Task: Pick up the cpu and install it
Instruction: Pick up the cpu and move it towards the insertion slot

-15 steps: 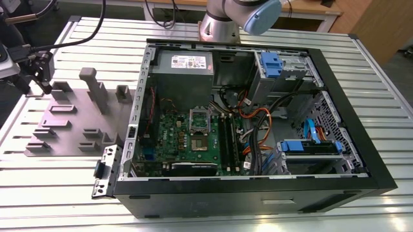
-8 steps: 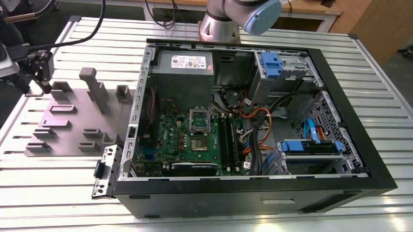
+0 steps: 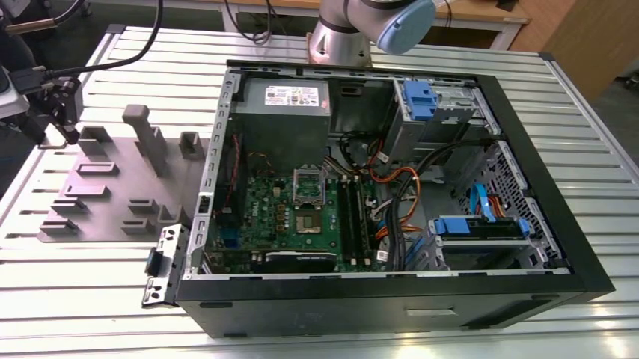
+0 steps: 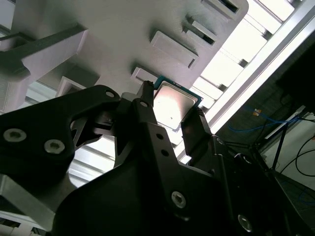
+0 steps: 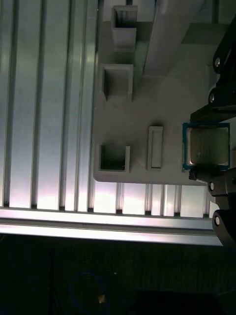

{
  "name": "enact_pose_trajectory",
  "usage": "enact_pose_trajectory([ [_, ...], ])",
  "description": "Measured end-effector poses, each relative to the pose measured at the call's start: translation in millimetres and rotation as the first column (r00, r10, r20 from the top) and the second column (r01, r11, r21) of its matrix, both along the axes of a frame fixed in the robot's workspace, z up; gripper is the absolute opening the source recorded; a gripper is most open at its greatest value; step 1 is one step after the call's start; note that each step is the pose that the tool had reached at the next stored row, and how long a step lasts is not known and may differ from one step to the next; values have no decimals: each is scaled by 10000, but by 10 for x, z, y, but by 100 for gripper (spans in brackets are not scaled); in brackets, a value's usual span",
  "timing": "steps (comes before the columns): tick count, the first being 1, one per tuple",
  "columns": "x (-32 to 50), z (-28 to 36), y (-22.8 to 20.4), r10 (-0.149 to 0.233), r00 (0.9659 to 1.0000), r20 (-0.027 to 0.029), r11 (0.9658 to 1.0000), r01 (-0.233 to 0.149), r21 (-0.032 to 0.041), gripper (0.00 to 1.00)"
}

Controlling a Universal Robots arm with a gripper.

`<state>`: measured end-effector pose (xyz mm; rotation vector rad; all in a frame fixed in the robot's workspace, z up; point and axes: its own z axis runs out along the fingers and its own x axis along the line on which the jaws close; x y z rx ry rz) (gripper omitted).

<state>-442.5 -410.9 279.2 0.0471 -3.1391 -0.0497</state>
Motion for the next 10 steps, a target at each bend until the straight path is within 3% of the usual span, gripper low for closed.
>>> enact_pose_trajectory([
  [10,0,20,0,0,10000,-1,10000,0,0,47],
])
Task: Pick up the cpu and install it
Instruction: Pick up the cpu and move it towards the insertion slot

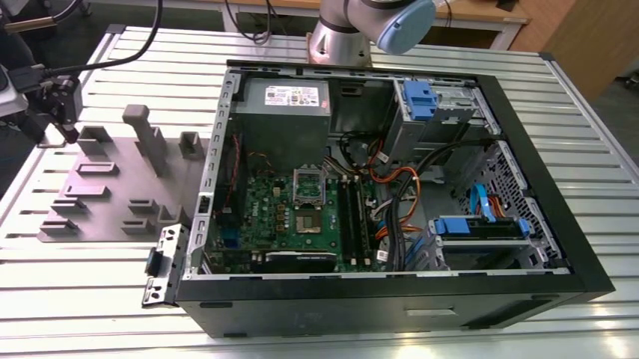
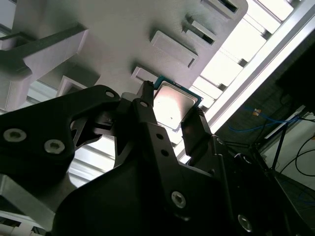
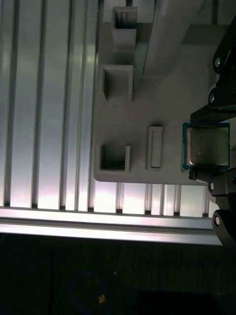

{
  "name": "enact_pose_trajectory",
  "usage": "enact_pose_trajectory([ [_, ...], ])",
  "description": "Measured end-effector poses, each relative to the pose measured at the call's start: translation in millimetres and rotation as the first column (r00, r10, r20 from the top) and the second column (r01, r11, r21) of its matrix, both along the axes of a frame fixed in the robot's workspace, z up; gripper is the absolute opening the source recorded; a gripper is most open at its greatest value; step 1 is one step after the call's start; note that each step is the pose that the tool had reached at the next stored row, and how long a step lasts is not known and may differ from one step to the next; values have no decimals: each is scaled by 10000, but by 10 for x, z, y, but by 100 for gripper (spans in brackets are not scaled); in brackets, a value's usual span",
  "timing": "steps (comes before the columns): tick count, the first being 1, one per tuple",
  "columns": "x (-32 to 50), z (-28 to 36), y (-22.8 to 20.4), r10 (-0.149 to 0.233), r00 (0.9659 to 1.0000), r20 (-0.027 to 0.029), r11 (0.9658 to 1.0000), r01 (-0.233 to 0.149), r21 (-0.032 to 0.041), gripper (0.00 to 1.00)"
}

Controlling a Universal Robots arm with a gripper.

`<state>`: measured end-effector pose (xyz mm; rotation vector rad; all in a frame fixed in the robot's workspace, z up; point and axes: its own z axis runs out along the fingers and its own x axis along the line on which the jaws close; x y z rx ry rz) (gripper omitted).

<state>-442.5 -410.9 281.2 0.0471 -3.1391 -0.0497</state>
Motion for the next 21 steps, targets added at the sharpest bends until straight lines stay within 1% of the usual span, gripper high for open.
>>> enact_pose_trajectory([
  [21,0,45,0,0,10000,0,10000,0,0,47],
])
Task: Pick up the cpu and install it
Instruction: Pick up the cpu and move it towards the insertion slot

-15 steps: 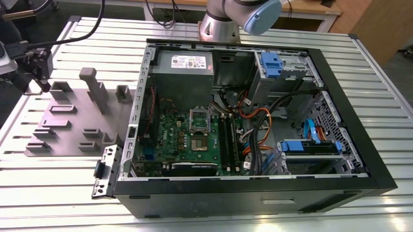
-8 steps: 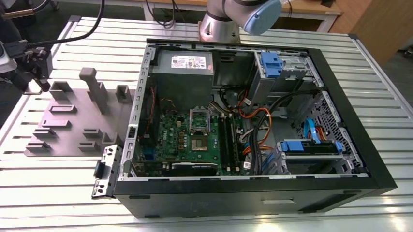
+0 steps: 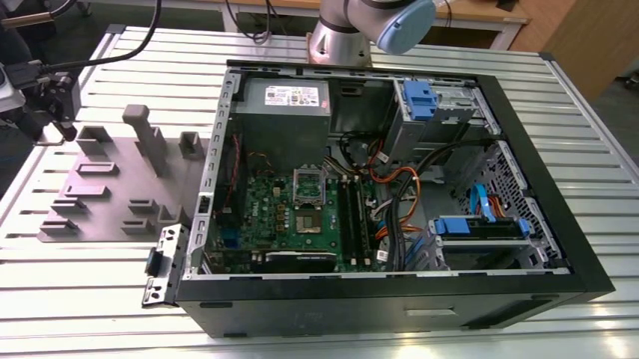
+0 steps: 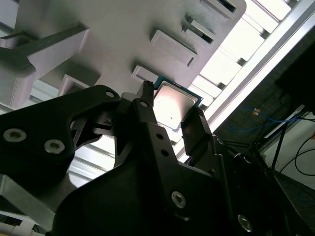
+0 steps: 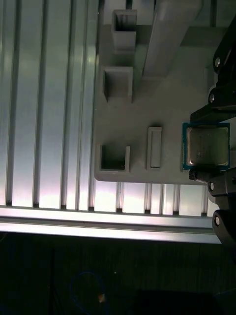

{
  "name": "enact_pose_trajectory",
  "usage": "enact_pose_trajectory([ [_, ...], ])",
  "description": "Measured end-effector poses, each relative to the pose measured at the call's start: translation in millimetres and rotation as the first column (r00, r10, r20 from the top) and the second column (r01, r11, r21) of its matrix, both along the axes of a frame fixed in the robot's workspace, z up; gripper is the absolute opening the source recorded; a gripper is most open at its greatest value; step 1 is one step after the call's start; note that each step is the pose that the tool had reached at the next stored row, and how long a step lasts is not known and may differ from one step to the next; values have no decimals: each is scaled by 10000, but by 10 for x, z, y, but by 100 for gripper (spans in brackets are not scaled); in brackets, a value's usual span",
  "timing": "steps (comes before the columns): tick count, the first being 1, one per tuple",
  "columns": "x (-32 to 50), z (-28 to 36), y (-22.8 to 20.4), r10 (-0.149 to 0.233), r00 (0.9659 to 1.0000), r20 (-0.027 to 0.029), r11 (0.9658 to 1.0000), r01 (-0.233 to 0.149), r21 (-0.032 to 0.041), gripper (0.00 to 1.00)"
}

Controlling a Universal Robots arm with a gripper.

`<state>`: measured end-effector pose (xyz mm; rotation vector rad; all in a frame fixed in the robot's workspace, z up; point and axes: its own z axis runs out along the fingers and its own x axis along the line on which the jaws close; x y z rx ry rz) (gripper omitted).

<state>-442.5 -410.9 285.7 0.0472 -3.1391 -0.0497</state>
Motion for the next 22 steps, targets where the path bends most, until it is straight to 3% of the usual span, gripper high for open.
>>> enact_pose_trajectory([
  [22,0,101,0,-1,10000,0,10000,1,-10,47],
])
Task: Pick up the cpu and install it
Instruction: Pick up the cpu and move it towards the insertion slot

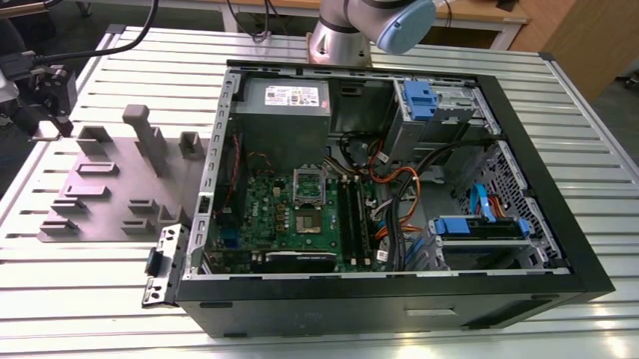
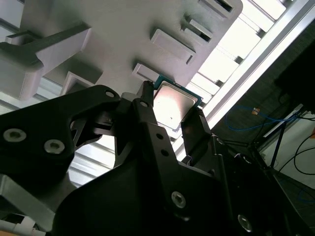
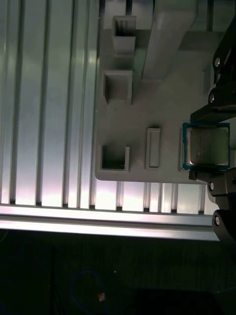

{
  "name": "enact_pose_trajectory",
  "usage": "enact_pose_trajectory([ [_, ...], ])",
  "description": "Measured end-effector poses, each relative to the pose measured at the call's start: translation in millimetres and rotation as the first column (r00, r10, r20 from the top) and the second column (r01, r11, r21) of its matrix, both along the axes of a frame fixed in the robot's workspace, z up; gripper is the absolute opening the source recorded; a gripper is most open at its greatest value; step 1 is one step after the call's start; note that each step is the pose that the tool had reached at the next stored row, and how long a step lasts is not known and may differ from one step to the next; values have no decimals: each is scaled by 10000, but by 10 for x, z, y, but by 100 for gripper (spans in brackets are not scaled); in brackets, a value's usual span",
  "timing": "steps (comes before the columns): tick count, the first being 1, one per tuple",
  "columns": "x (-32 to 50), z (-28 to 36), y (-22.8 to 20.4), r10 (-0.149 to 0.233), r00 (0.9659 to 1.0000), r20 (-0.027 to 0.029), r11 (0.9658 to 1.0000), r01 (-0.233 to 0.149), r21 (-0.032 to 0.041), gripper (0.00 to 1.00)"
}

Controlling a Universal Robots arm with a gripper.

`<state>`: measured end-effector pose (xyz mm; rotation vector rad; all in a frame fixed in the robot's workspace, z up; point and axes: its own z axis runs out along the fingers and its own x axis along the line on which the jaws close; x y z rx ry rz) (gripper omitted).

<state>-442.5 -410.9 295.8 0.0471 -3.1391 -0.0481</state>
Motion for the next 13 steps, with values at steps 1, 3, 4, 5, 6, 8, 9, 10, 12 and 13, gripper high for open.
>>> enact_pose_trajectory([
  [1,0,2,0,0,10000,0,10000,0,0,47],
  [3,0,6,0,0,10000,0,10000,0,0,47],
  [4,0,8,0,1,10000,0,10000,-1,0,47],
  [5,0,11,0,1,10000,0,10000,-1,0,47],
  [6,0,15,0,1,10000,-1,10000,-1,0,47],
  [8,0,19,0,1,10000,-1,10000,-1,0,47],
  [9,0,20,0,0,10000,-1,10000,0,-1,47],
  [10,0,22,0,0,10000,-1,10000,0,-1,47],
  [12,0,48,0,1,10000,-1,10000,-1,-1,47],
  [13,0,49,0,0,10000,-1,10000,0,0,47],
])
